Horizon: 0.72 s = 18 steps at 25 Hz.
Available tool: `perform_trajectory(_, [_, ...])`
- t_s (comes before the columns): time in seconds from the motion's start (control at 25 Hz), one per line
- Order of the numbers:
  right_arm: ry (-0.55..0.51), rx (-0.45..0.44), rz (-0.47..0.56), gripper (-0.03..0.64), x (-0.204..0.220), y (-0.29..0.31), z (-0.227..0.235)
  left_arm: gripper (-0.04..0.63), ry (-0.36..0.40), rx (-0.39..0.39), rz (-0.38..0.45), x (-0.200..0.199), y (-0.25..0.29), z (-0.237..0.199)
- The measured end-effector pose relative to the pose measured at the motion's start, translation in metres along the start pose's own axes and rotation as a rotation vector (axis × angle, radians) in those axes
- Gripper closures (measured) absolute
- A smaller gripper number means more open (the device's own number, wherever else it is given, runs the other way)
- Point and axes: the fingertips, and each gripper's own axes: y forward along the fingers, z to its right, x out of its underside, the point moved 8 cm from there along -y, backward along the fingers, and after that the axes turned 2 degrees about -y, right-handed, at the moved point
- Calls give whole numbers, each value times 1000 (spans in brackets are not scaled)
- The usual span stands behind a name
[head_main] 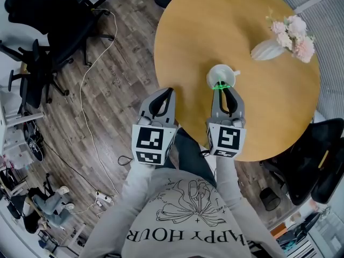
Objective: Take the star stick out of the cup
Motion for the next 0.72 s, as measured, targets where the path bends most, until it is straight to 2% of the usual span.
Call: perform_trajectory(0.72, [44,43,88,592,-39,-9,14,590,23,18,85,-32,-6,7])
